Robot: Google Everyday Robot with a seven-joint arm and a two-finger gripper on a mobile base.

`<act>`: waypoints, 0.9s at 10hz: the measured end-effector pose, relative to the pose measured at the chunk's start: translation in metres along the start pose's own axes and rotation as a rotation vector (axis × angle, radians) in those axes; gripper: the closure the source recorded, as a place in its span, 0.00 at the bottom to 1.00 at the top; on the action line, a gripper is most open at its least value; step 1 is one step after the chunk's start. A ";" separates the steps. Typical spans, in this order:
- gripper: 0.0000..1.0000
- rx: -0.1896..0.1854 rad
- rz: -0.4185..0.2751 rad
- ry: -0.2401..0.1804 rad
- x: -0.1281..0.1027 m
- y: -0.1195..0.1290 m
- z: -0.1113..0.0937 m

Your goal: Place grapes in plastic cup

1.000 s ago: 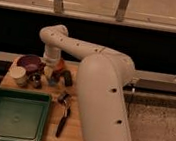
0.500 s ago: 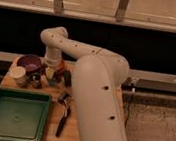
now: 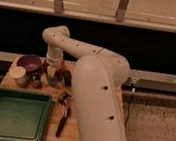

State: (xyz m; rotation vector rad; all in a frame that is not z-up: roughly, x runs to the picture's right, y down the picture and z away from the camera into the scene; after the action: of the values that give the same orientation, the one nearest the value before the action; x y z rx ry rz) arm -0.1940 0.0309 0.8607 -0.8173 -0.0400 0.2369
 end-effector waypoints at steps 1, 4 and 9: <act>0.65 -0.004 -0.001 -0.003 0.000 -0.002 0.002; 0.34 -0.011 -0.004 -0.007 -0.001 -0.004 0.004; 0.20 -0.011 -0.009 -0.007 0.001 -0.002 0.004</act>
State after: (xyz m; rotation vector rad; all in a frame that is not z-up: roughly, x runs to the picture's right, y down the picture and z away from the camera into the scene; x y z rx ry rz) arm -0.1935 0.0324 0.8653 -0.8271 -0.0517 0.2316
